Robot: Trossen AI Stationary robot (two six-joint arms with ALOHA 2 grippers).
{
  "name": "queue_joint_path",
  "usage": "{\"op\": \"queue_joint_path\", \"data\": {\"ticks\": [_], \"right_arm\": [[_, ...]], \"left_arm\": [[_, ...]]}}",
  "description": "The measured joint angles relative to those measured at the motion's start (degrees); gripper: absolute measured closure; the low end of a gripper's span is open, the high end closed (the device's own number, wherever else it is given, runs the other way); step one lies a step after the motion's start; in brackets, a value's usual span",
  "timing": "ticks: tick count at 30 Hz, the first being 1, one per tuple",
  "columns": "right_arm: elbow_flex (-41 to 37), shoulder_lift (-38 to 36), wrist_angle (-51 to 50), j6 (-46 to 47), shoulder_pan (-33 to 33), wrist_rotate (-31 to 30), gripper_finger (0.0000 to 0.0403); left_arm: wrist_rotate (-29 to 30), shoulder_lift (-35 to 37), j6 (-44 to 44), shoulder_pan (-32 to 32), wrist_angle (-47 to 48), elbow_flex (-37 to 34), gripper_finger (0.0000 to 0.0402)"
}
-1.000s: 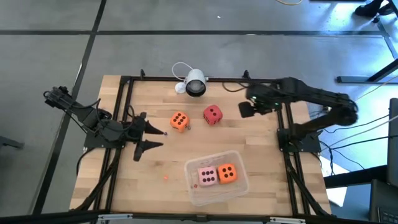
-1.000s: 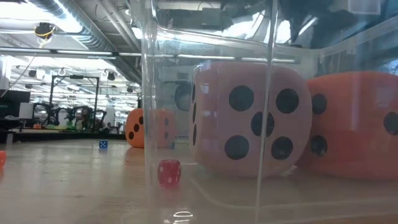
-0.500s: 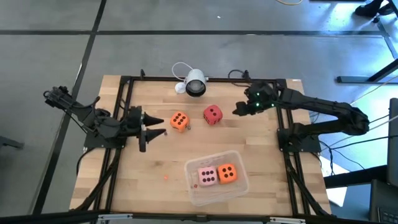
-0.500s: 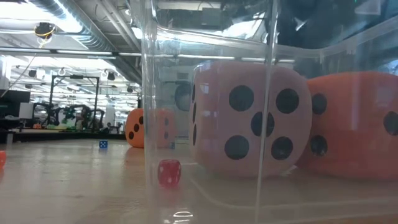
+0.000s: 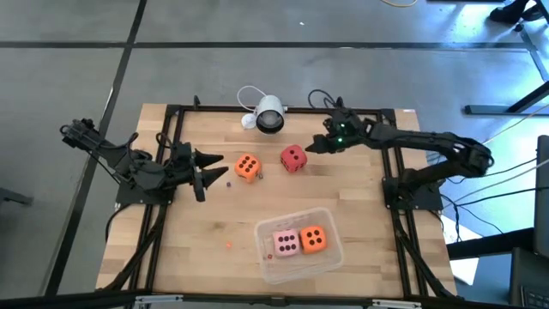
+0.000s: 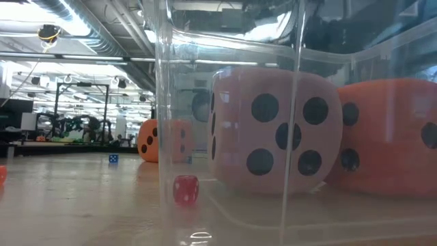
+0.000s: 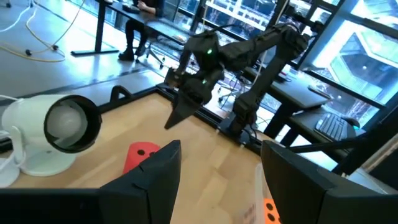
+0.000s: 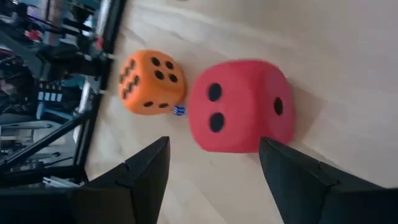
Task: Pick & Place Dice
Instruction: Put the large red die into the transparent bin
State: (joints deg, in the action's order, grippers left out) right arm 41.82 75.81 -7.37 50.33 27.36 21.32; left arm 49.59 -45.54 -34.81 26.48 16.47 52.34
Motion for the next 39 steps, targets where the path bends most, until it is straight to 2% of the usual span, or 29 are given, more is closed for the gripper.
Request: {"op": "queue_joint_path", "data": {"ticks": [3, 6, 10, 15, 18, 26, 37, 39], "right_arm": [[0.00, 3.88, 3.33, 0.80, 0.02, 3.90, 0.0138], [0.00, 6.91, 6.77, 1.70, -0.03, 5.31, 0.0113], [1.05, 9.06, 6.86, 0.47, 0.81, 4.26, 0.0080], [1.27, 9.42, 6.47, -1.21, 1.21, 0.17, 0.0057], [1.27, 9.42, 6.08, -1.32, 1.48, -1.91, 0.0052], [1.27, 9.42, 3.99, -0.90, 0.10, -0.96, 0.0055], [1.27, 9.71, 3.16, 1.04, -4.20, -10.91, 0.0058], [1.33, 11.16, 4.07, 2.65, -4.09, -10.75, 0.0058]], "left_arm": [[0.00, 0.00, -0.61, 0.00, 0.01, 0.00, 0.0187], [0.00, 0.00, -0.61, 0.00, 0.00, 0.00, 0.0187], [-0.02, 0.00, -0.61, 0.00, -0.02, 0.00, 0.0187], [-0.05, 0.00, -0.58, 0.00, -0.02, 0.00, 0.0187], [-0.07, 0.00, -0.56, 0.00, -0.04, 0.00, 0.0187], [-0.18, 0.00, -0.39, 0.00, -0.02, 0.00, 0.0187], [-0.20, 0.00, -0.37, 0.00, -0.02, 0.00, 0.0187], [-0.20, 0.00, -0.38, 0.00, -0.02, 0.00, 0.0187]]}}
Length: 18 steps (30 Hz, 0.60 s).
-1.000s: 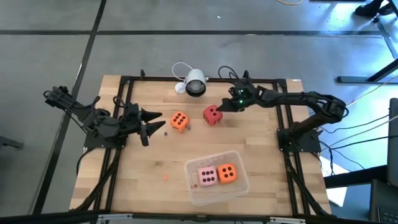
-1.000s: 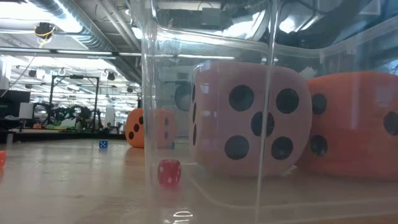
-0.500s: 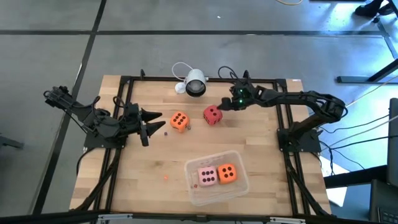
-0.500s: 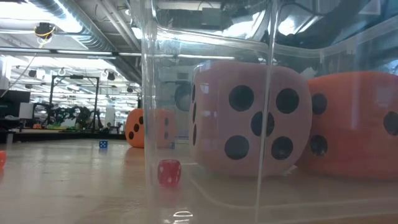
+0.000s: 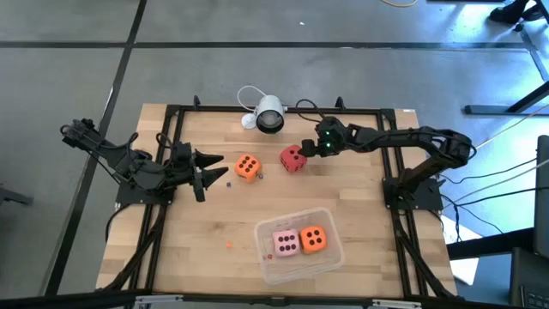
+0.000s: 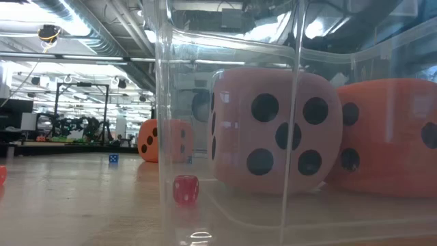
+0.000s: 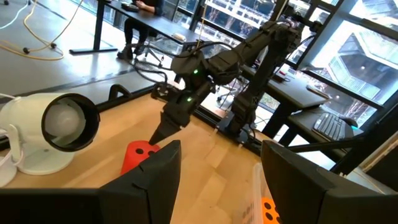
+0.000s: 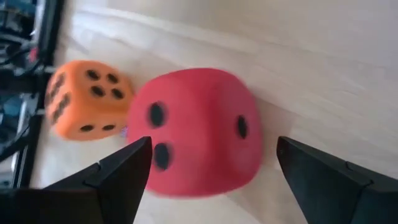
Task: Pick & Place Dice
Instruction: Put the large red die into the transparent bin
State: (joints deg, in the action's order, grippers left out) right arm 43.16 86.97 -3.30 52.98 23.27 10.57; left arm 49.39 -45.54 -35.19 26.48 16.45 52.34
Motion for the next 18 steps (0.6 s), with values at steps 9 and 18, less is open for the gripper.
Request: {"op": "queue_joint_path", "data": {"ticks": [9, 18], "right_arm": [[5.40, 5.98, 0.70, -0.88, -0.63, 1.48, 0.0058], [10.30, 11.26, -3.27, -1.81, -0.79, 3.95, 0.0071]], "left_arm": [[-1.57, 0.00, -0.64, 0.00, -0.02, 0.00, 0.0187], [-2.16, 0.00, -0.66, 0.00, -0.20, 0.00, 0.0187]]}}
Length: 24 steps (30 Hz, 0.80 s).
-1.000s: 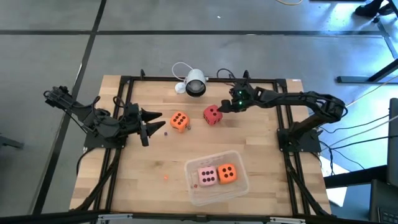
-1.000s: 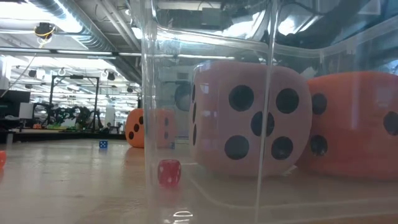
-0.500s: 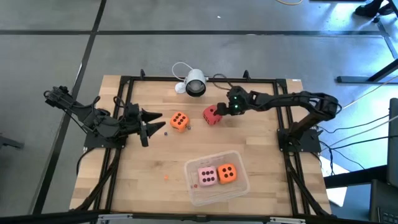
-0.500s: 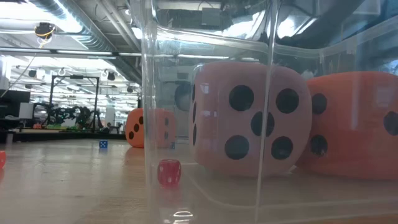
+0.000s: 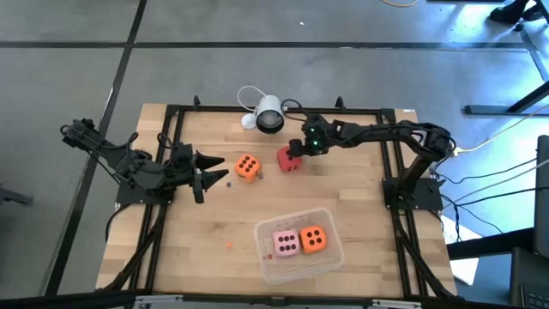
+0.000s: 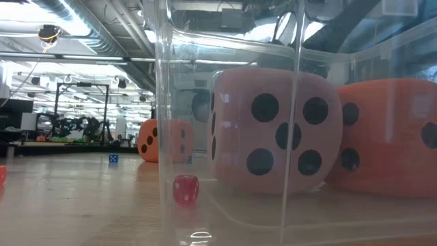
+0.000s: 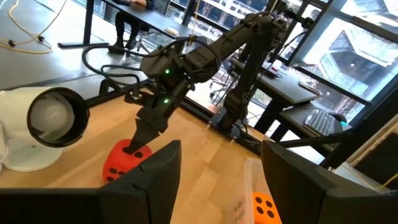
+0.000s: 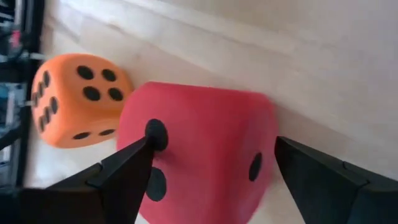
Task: Pick & Place Dice
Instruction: Put the large red die into the transparent bin
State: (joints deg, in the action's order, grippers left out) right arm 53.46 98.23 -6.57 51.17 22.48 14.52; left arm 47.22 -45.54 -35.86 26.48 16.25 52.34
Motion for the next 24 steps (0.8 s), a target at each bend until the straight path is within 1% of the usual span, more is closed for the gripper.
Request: {"op": "queue_joint_path", "data": {"ticks": [4, 10, 13, 20, 24], "right_arm": [[0.25, 1.49, 0.53, 1.16, -0.01, 2.25, 0.0085], [0.15, 1.73, 0.88, 3.66, 0.00, 2.29, 0.0111], [0.10, 1.78, 0.77, 3.66, 0.02, 2.47, 0.0141], [0.02, 1.80, 0.61, 3.48, 0.02, 2.47, 0.0244], [-0.01, 1.82, 0.57, 3.98, 0.02, 2.62, 0.0248]], "left_arm": [[0.00, 0.02, 0.07, 0.00, -0.22, 0.00, 0.0187], [0.00, 0.02, 0.47, 0.00, -0.24, 0.00, 0.0187], [0.01, 0.02, 0.58, 0.00, -0.24, 0.00, 0.0187], [0.02, 0.02, 0.68, 0.00, -0.22, 0.00, 0.0187], [0.02, 0.02, 0.68, 0.00, -0.22, 0.00, 0.0187]]}}
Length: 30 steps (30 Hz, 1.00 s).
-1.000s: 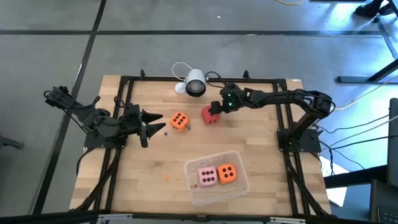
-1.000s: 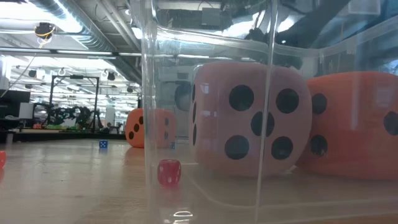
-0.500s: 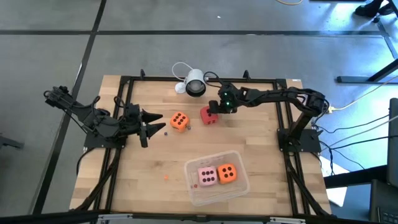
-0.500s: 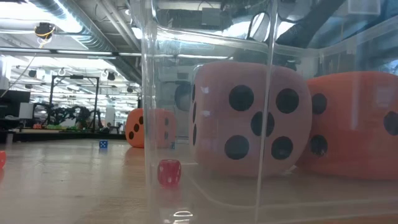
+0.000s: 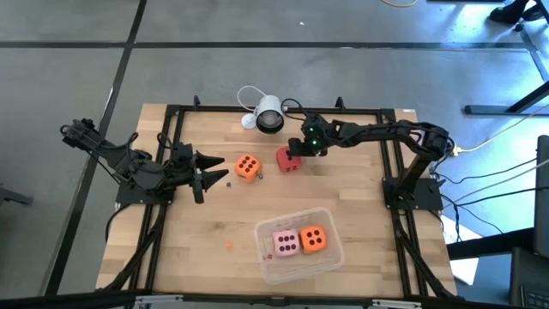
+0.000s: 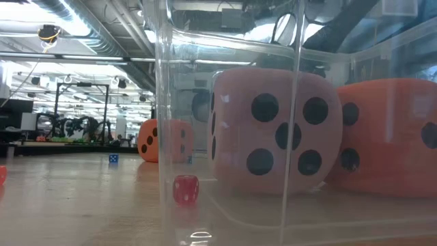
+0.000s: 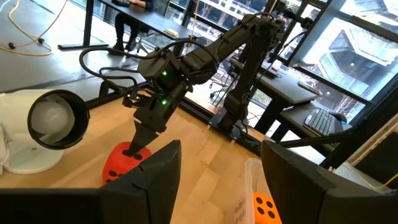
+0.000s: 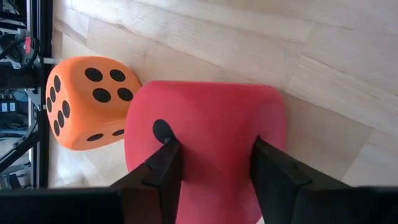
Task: Pick & Place Dice
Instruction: Put the large red die into the transparent bin
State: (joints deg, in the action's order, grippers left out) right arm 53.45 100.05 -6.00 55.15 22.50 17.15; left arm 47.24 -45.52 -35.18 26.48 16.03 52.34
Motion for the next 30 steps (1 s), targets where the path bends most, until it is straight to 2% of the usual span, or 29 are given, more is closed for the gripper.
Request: {"op": "queue_joint_path", "data": {"ticks": [5, 22, 27, 30], "right_arm": [[-0.02, 0.00, -0.02, 0.97, -0.02, 0.05, 0.0268], [-0.28, -0.96, 1.71, -1.58, -0.07, 2.53, 0.0282], [-0.39, -2.30, 0.67, -2.95, -0.22, 2.76, 0.0315], [-0.39, -3.15, -0.49, -3.47, -0.11, 2.54, 0.0318]], "left_arm": [[0.00, 0.00, -0.02, 0.00, 0.00, 0.00, 0.0187], [0.00, 0.02, -0.05, -0.01, 0.02, 0.00, 0.0187], [0.01, 0.02, -0.07, -0.01, 0.02, 0.00, 0.0187], [0.00, 0.02, -0.07, -0.01, 0.02, 0.00, 0.0187]]}}
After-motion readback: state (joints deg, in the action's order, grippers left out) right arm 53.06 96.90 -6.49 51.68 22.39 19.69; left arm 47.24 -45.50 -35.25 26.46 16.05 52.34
